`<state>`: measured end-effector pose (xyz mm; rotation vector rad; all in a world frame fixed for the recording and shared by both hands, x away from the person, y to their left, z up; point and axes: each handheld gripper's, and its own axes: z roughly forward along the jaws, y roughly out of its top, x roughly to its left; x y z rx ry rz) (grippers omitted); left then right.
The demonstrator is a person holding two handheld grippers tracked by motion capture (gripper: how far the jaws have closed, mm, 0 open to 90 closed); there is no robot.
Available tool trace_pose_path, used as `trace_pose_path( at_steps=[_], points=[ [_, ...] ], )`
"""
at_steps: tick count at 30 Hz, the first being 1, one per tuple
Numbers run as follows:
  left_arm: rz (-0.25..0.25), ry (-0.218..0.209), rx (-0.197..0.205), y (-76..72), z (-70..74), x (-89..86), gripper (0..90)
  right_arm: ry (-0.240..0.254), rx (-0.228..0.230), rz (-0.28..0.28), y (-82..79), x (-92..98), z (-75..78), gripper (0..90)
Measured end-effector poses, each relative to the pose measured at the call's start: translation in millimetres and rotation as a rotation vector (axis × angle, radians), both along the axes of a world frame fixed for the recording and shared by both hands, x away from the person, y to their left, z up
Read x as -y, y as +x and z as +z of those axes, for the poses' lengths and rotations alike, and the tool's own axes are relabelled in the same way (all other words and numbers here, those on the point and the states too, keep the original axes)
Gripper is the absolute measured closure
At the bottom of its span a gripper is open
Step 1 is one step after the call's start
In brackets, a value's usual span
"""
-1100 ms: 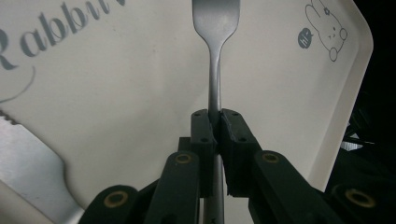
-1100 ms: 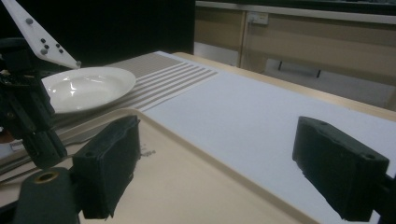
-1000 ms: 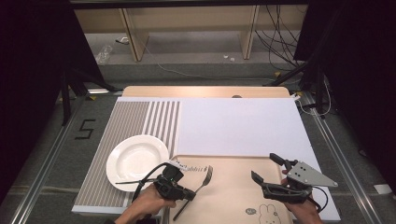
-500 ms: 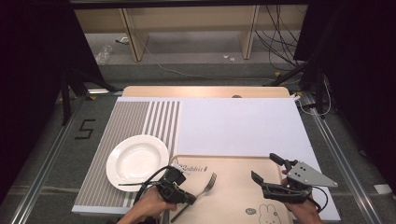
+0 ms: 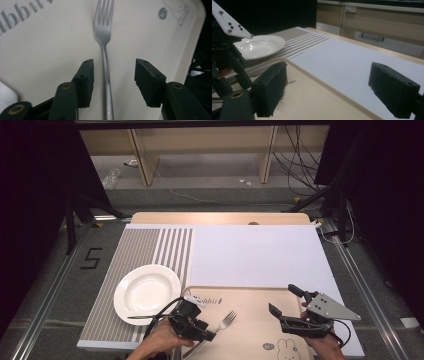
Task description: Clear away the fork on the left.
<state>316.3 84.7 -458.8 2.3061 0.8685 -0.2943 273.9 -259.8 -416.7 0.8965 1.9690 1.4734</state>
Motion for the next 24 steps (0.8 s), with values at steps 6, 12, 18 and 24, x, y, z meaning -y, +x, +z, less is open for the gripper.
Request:
trace_pose_path(
  at_steps=[6, 12, 18, 24],
  points=[
    [0.003, 0.026, 0.072, -2.5, 4.0, 3.0, 32.6, 0.000, 0.000, 0.000, -0.1, 0.1, 0.0, 16.0],
    [0.004, 0.028, 0.120, -4.5, 6.7, 4.3, 26.6, 0.001, 0.001, 0.000, -0.1, 0.3, 0.1, 16.0],
    [0.002, 0.027, 0.135, -7.0, 7.3, 7.7, 26.5, 0.002, 0.003, 0.002, -0.2, 0.0, 0.1, 16.0],
    [-0.019, 0.042, 0.176, -11.0, 5.8, 13.8, 44.3, 0.003, 0.001, 0.004, -0.4, -0.1, 0.2, 16.1]
  ],
)
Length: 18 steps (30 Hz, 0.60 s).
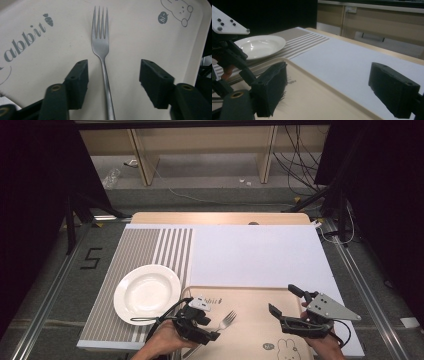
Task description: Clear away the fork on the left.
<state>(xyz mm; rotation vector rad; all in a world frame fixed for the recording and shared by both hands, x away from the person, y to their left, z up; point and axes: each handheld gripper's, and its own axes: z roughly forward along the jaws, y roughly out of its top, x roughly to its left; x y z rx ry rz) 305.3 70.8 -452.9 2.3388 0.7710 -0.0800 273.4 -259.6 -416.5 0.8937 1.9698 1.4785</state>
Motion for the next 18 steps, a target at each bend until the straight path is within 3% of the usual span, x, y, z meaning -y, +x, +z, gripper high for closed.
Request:
trace_pose_path(
  at_steps=[8, 18],
  points=[
    [-0.068, 0.050, 0.032, -4.4, -7.8, 12.2, 70.1, 0.003, 0.001, 0.003, 0.2, -0.5, -0.3, 16.2],
    [-0.083, 0.074, 0.033, -7.3, -13.1, 19.8, 86.5, 0.000, -0.001, 0.004, 0.0, -0.4, -0.1, 16.2]
  ],
)
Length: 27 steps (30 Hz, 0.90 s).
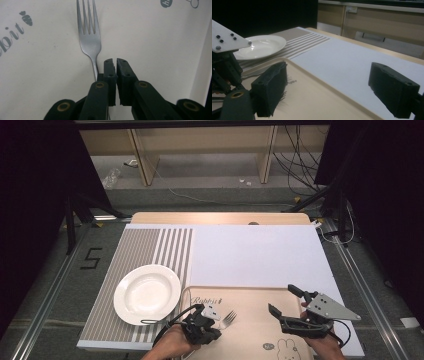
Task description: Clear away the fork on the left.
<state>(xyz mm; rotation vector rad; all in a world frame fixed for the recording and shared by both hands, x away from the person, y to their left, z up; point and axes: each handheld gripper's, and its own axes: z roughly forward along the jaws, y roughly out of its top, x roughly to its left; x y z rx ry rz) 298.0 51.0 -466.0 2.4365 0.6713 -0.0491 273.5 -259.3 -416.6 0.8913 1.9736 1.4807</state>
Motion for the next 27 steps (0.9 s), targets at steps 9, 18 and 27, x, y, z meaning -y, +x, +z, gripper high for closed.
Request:
trace_pose_path(
  at_steps=[9, 18, 27],
  points=[
    [0.022, 0.008, -0.012, 3.7, -4.7, -0.9, 89.5, 0.001, 0.002, 0.002, -0.2, -0.1, 0.2, 16.2],
    [0.031, 0.017, -0.020, 6.0, -5.3, -2.1, 89.5, 0.002, 0.002, 0.003, -0.4, -0.7, 0.2, 16.2],
    [0.050, 0.019, -0.022, 9.5, -6.0, -5.3, 89.5, -0.004, -0.003, 0.004, -0.3, -0.6, -0.1, 16.2]
  ],
)
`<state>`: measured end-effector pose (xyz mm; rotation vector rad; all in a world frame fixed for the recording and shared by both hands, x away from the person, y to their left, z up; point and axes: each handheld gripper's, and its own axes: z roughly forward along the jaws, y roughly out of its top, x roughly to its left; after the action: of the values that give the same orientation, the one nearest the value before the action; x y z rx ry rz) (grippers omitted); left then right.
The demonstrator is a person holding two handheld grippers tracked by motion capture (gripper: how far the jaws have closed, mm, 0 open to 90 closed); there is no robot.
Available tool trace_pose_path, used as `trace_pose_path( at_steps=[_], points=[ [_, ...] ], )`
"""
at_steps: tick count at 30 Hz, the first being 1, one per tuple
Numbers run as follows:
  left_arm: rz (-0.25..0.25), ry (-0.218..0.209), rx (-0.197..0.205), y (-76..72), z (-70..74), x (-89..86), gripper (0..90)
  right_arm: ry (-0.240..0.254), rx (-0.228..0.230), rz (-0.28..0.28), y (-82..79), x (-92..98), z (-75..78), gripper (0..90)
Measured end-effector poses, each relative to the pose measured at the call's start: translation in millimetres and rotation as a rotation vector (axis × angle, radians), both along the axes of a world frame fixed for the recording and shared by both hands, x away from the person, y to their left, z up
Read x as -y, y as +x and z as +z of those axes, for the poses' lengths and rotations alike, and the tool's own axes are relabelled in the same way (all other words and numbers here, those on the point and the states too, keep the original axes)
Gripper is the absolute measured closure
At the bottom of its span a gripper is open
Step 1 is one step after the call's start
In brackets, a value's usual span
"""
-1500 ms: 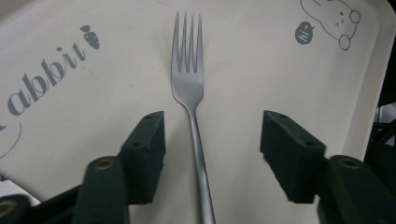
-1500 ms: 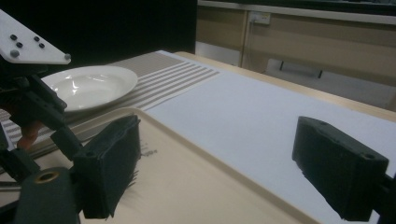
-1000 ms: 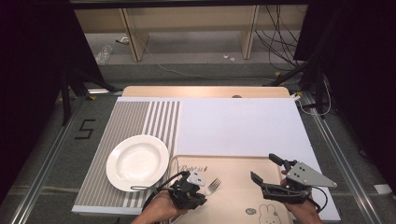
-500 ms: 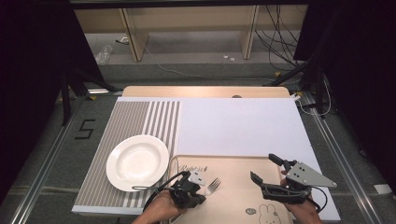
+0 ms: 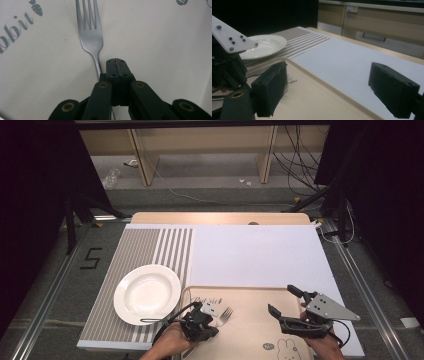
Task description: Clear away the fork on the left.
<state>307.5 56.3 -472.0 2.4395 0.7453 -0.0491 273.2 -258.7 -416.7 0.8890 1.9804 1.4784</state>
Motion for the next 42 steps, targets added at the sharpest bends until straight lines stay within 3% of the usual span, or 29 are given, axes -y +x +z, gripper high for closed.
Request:
trace_pose_path(
  at_steps=[42],
  points=[
    [0.144, 0.019, -0.013, 22.3, 0.9, -33.7, 89.5, -0.007, 0.003, 0.009, -0.5, -0.7, 0.5, 16.3]
  ],
)
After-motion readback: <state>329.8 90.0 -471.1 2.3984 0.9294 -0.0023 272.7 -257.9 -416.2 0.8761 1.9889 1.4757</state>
